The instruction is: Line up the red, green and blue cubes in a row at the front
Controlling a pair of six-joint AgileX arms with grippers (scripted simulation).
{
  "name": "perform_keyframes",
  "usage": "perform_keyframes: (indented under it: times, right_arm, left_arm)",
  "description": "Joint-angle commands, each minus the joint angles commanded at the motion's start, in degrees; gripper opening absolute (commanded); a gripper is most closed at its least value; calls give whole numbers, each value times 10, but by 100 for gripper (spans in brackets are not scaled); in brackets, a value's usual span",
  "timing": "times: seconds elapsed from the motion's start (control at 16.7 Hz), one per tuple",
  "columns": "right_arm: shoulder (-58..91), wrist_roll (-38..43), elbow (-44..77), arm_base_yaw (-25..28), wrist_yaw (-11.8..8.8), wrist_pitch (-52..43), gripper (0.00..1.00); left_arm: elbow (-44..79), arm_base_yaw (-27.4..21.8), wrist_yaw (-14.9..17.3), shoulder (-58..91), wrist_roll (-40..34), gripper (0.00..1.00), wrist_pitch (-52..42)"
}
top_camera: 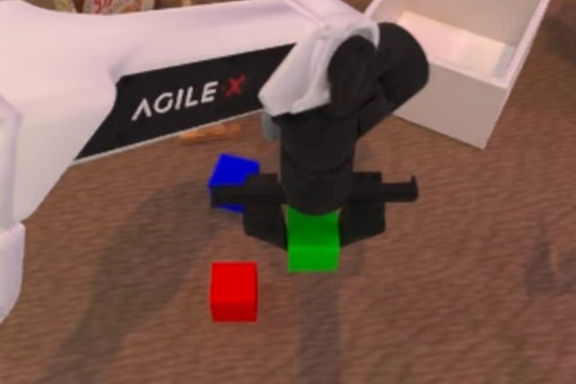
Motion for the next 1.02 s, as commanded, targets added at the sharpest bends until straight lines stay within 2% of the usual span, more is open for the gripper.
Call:
perform_keyframes:
  times: [0.42, 0.72, 1.02]
  right_arm:
    - [0, 0, 0, 0, 0, 0, 100]
    - [0, 0, 0, 0, 0, 0, 100]
    - [0, 0, 0, 0, 0, 0, 100]
  left_arm:
    - [-87, -1, 0, 33, -1, 0, 126]
    - [-98, -2, 0, 39, -2, 0, 140]
    - [-98, -2, 0, 39, -2, 38, 140]
